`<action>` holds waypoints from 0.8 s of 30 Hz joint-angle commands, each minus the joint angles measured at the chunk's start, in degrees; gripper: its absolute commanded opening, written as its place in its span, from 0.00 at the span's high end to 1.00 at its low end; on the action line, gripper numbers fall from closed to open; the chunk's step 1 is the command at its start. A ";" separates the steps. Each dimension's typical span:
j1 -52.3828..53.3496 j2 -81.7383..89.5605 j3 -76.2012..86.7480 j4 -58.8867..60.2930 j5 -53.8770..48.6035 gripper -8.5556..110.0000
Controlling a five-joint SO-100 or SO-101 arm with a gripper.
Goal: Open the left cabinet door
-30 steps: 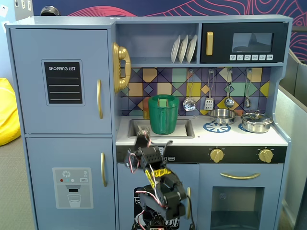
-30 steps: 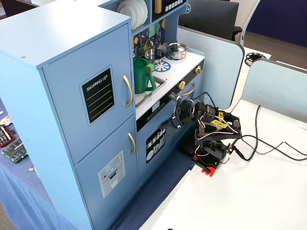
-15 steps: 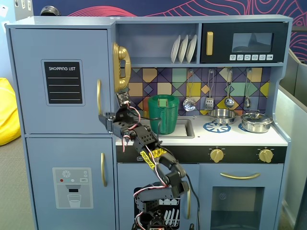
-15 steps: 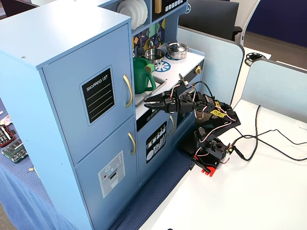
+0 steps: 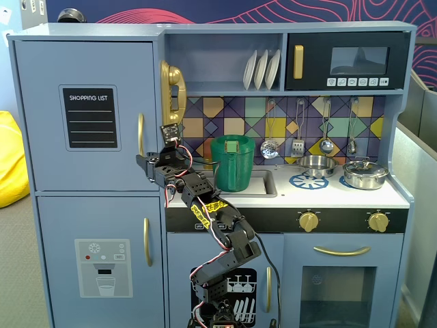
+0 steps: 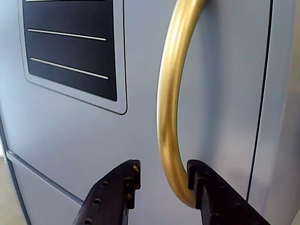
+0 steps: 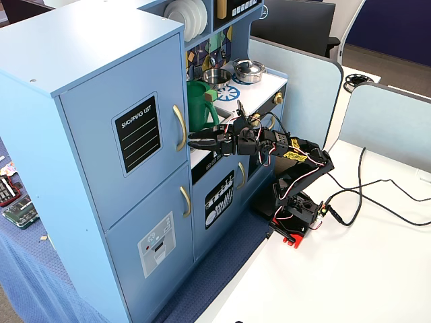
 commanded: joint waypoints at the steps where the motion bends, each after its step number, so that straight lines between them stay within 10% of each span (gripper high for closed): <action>1: 2.46 -0.79 -4.92 -2.64 1.67 0.87; 24: -8.53 -5.27 -8.96 -7.91 -5.19 0.84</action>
